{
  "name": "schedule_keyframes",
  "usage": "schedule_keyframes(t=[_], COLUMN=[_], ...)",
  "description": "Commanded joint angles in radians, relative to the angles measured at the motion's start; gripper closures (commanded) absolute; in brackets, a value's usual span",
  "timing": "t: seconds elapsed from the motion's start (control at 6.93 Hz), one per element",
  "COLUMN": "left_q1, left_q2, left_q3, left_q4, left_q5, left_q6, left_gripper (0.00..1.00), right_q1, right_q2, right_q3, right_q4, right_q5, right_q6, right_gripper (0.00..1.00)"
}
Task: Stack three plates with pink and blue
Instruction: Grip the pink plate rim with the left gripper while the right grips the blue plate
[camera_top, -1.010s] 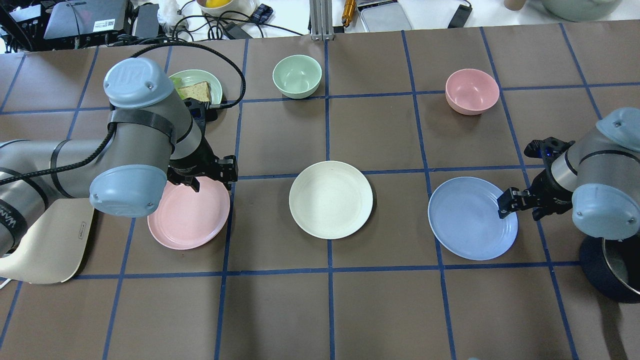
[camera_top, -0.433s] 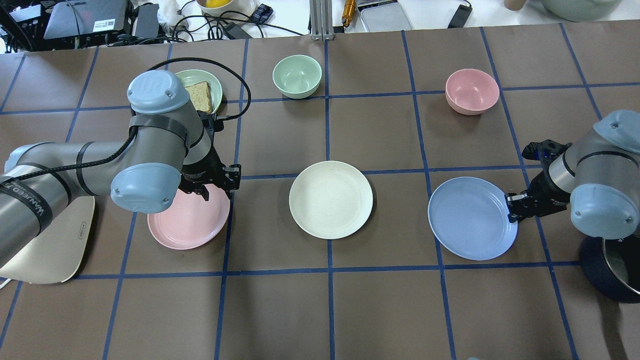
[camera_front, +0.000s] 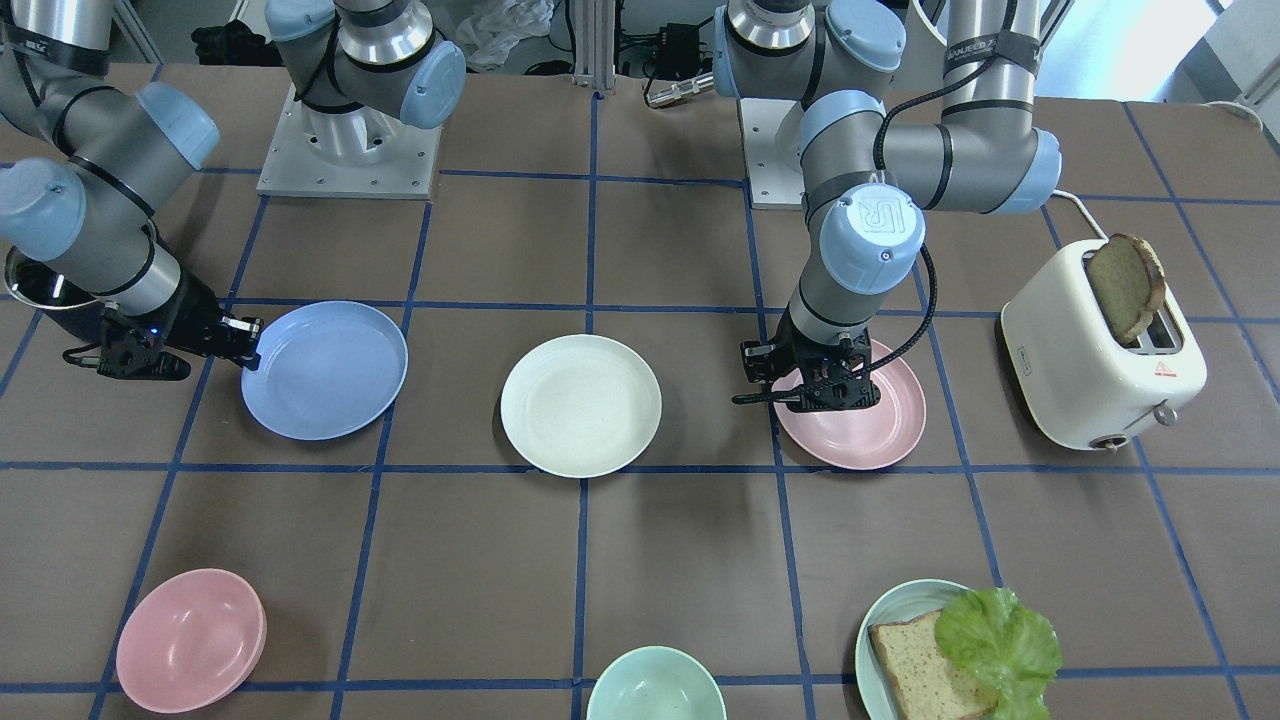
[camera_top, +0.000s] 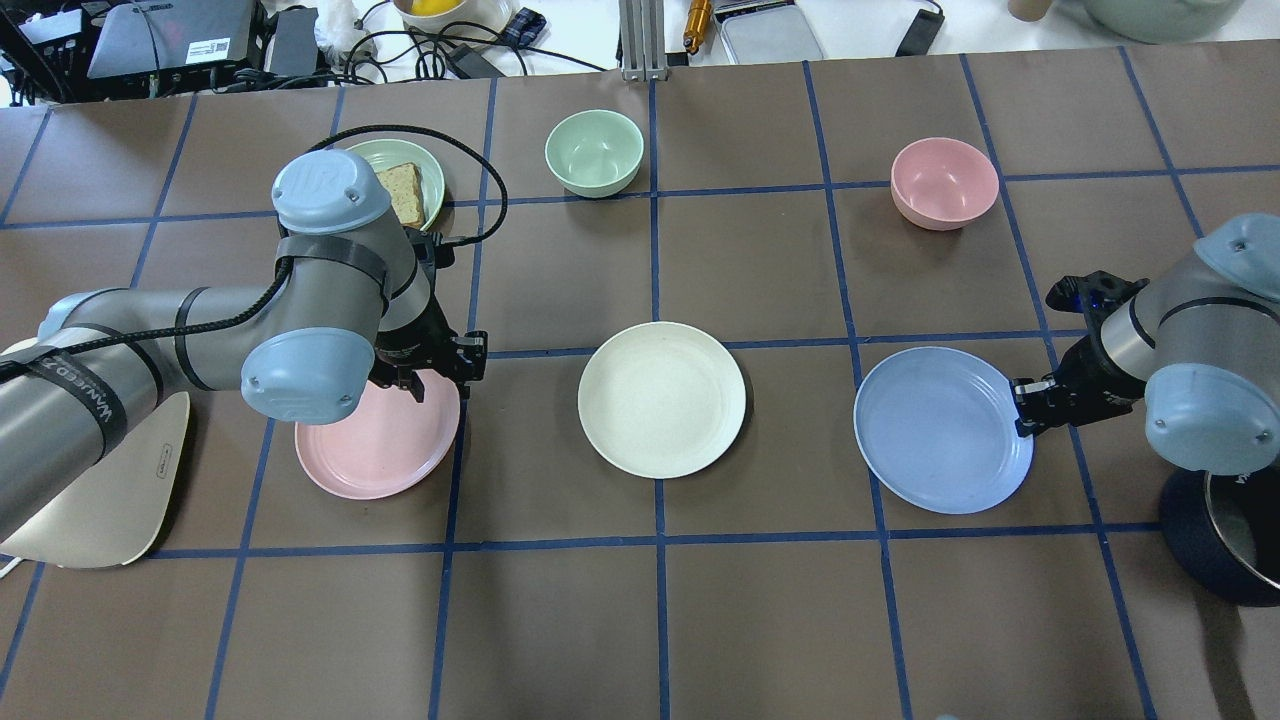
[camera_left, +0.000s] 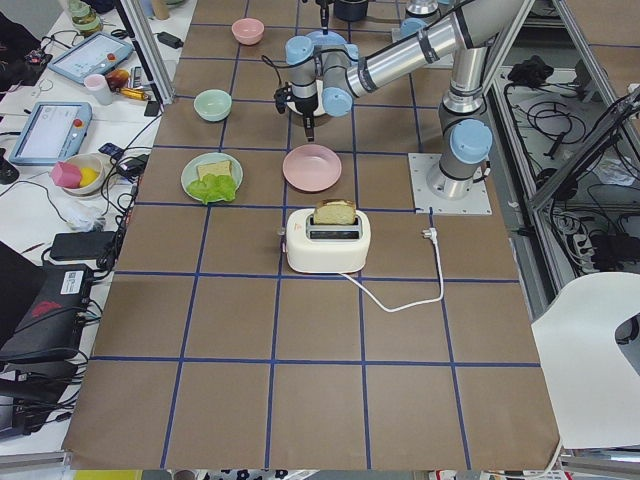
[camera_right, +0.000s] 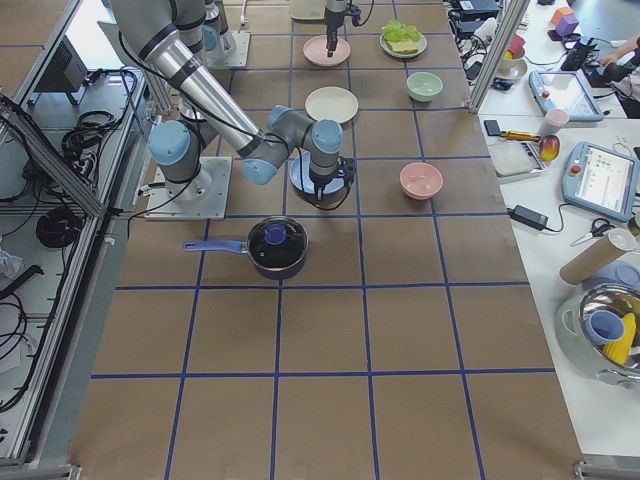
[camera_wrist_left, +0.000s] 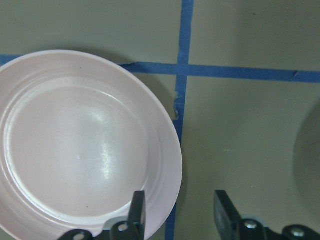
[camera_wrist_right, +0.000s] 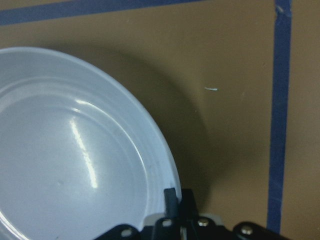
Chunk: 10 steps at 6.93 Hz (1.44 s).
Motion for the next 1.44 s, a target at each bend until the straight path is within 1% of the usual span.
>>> schedule_keyframes(t=[0.0, 0.29, 0.58, 0.72, 0.87, 1.3], left_q1=[0.0, 0.0, 0.0, 0.0, 0.0, 0.0], left_q2=[-0.043, -0.074, -0.09, -0.094, -0.096, -0.11], left_q3=[0.0, -0.002, -0.005, -0.011, -0.014, -0.017], left_q4=[0.045, 0.072, 0.094, 0.094, 0.094, 0.095], left_q5=[0.0, 0.0, 0.0, 0.0, 0.0, 0.0], left_q6=[0.004, 0.004, 0.007, 0.007, 0.002, 0.005], left_gripper=[0.44, 0.44, 0.5, 0.57, 0.58, 0.71], right_q1=[0.0, 0.002, 0.002, 0.002, 0.002, 0.002], right_q2=[-0.002, -0.005, -0.006, -0.006, -0.006, -0.014], right_q3=[-0.031, -0.032, -0.035, -0.039, -0.043, -0.052], right_q4=[0.012, 0.012, 0.012, 0.012, 0.014, 0.029], right_q5=[0.005, 0.005, 0.005, 0.005, 0.005, 0.005], right_q6=[-0.002, 0.0, 0.0, 0.0, 0.001, 0.0], right_gripper=[1.0, 1.0, 1.0, 1.0, 1.0, 1.0])
